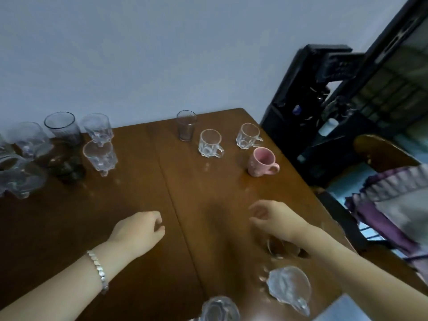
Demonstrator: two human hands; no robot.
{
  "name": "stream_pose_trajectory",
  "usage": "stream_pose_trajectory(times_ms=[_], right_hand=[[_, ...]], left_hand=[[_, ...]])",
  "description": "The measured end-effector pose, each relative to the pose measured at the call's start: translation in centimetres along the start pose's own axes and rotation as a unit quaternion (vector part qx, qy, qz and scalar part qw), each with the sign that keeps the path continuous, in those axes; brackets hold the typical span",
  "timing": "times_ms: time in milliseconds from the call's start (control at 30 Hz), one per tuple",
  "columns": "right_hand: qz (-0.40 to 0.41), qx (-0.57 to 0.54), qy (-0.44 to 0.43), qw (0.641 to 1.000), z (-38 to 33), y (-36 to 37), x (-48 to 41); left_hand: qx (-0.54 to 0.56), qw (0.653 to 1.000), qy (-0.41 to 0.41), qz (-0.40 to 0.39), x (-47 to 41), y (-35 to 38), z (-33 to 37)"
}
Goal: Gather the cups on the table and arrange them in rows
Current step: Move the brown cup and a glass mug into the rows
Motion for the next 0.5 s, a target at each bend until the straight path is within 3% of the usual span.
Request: stream_pose_trajectory(times_ms=[100, 233, 333, 500], right_hand=[[0.078, 0.000, 0.036, 0.996, 6.2, -3.6, 1.2], [-0.009, 0.051, 0.116, 0.992, 12.3, -0.3, 1.1], [-0.015, 0.133, 0.089, 0.987, 13.3, 2.3, 0.8], [0.026, 0.077, 0.047, 0.996, 14.0, 2.1, 0.9]], left_hand=[[0.020, 1.000, 0.003, 0.004, 1.2, 1.2, 4.3], [0.029, 0.999, -0.023, 0.012, 2.9, 2.7, 7.8], [0.050, 0.997, -0.055, 0.014, 4.2, 3.8, 8.9], [0.104, 0.990, -0.097, 0.021, 7.0, 5.9, 9.6]])
Point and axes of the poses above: each hand's wrist, its own x-axis away from the middle knuckle, its own y-axis out of the palm, z = x × y, the point moved 9 cm from there along -x, towards the middle knuckle, and after that the axes turned 8 degrees about -x, right-handed, at the moved point
